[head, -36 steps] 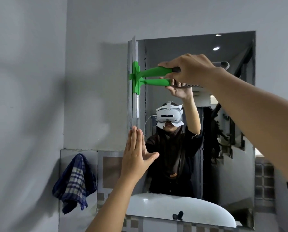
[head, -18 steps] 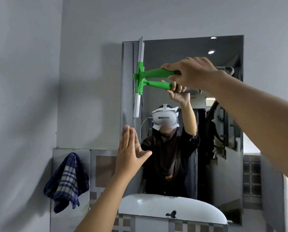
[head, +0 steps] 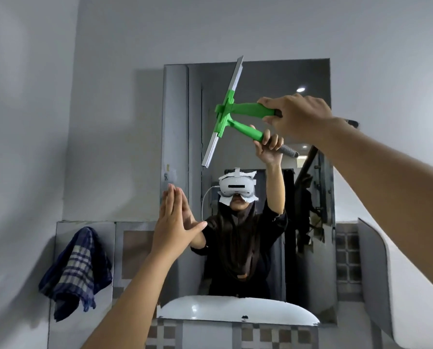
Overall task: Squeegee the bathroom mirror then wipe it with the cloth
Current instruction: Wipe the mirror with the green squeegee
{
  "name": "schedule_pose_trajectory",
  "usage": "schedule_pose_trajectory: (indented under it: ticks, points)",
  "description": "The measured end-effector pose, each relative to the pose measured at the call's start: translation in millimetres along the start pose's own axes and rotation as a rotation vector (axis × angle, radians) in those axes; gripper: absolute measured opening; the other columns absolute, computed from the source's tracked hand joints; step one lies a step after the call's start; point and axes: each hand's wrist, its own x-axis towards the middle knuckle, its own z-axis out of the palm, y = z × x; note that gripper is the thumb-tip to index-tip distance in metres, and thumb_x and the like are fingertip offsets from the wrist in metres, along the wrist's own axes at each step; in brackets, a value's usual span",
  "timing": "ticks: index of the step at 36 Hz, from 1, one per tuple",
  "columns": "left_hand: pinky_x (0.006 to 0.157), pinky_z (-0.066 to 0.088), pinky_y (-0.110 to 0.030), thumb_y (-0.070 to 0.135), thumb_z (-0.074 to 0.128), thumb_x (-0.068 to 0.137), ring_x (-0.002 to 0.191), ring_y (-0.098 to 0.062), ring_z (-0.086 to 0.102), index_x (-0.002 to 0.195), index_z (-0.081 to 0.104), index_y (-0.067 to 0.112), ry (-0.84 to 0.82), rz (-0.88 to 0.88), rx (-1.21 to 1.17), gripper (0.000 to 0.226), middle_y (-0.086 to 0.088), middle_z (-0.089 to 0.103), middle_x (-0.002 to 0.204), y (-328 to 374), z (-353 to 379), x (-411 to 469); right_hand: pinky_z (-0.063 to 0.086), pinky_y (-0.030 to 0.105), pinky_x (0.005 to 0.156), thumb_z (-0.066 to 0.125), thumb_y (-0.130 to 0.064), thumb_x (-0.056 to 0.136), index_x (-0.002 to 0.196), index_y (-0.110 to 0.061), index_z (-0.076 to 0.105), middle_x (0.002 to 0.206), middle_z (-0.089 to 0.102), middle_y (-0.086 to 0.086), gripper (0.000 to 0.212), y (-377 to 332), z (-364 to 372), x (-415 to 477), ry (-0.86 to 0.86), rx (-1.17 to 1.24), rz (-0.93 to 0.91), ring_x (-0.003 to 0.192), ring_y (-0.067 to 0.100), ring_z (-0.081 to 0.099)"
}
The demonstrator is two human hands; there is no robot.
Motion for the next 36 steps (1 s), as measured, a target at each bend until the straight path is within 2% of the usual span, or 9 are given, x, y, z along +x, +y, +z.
schedule_pose_trajectory:
  ticks: [5,8,11,15,19,23,27,31,36]
  points:
    - [0.113,0.008,-0.030,0.080,0.041,0.066,0.144,-0.017,-0.010,0.143,-0.016,0.015,0.020,0.022,0.024,0.116,0.000,-0.015,0.156,-2,-2,0,0.035,0.032,0.076,0.042,-0.044,0.094,0.138,-0.043,0.033,0.128,0.059,0.004,0.045,5,4,-2,0.007,0.002,0.019,0.106,0.031,0.057]
    - [0.115,0.007,-0.030,0.064,0.061,0.071,0.144,-0.016,-0.002,0.147,0.002,0.009,0.019,0.028,-0.033,0.111,-0.003,-0.003,0.156,-3,-5,-1,0.037,0.034,0.079,0.041,-0.043,0.094,0.139,-0.042,0.033,0.129,0.058,0.004,0.045,4,3,-3,0.008,-0.002,0.023,0.107,0.031,0.057]
    - [0.112,0.016,-0.033,0.078,0.041,0.067,0.145,-0.020,-0.006,0.144,-0.014,0.015,0.021,0.032,0.054,0.113,-0.003,-0.013,0.157,-3,-4,-1,0.040,0.036,0.081,0.041,-0.042,0.094,0.138,-0.041,0.035,0.125,0.060,0.006,0.044,7,2,-7,0.022,0.002,0.035,0.105,0.032,0.056]
    - [0.112,0.018,-0.033,0.067,0.056,0.072,0.144,-0.021,-0.008,0.144,-0.014,0.016,0.001,0.037,0.056,0.113,-0.002,-0.016,0.156,-4,-5,-2,0.040,0.036,0.075,0.042,-0.039,0.094,0.134,-0.042,0.038,0.109,0.065,0.006,0.040,16,3,-15,0.035,0.038,0.096,0.093,0.031,0.058]
    - [0.110,0.027,-0.038,0.063,0.065,0.071,0.144,-0.025,0.002,0.147,-0.004,0.014,0.013,0.038,0.071,0.114,-0.005,-0.006,0.157,-5,-5,-2,0.038,0.035,0.076,0.044,-0.039,0.094,0.136,-0.042,0.037,0.112,0.063,0.008,0.042,16,3,-21,0.024,0.093,0.172,0.097,0.033,0.056]
    - [0.108,0.030,-0.038,0.062,0.065,0.071,0.144,-0.028,0.005,0.147,-0.001,0.012,0.016,0.045,0.061,0.113,-0.005,-0.007,0.155,0,-11,-5,0.037,0.031,0.070,0.045,-0.039,0.094,0.138,-0.039,0.035,0.105,0.063,0.006,0.045,8,6,-24,0.017,0.144,0.218,0.080,0.024,0.052]
    - [0.111,0.026,-0.037,0.060,0.064,0.074,0.145,-0.026,0.001,0.147,-0.004,0.013,-0.007,0.045,0.027,0.110,0.003,-0.018,0.149,1,-14,-7,0.038,0.032,0.070,0.045,-0.039,0.094,0.139,-0.038,0.035,0.107,0.062,0.006,0.046,6,10,-29,0.036,0.191,0.294,0.081,0.025,0.052]
    - [0.111,0.023,-0.035,0.063,0.058,0.076,0.143,-0.021,-0.007,0.146,-0.010,0.015,-0.024,0.040,0.036,0.109,0.003,-0.022,0.149,1,-14,-7,0.039,0.033,0.068,0.046,-0.034,0.094,0.134,-0.037,0.041,0.099,0.059,0.008,0.041,12,8,-39,0.072,0.239,0.383,0.082,0.031,0.056]
    - [0.111,0.007,-0.029,0.064,0.056,0.077,0.135,-0.012,-0.019,0.143,-0.017,0.014,-0.029,0.033,0.021,0.110,0.002,-0.024,0.148,0,-12,-7,0.042,0.034,0.066,0.047,-0.035,0.092,0.132,-0.035,0.043,0.097,0.059,0.008,0.041,10,18,-50,0.094,0.349,0.497,0.080,0.032,0.058]
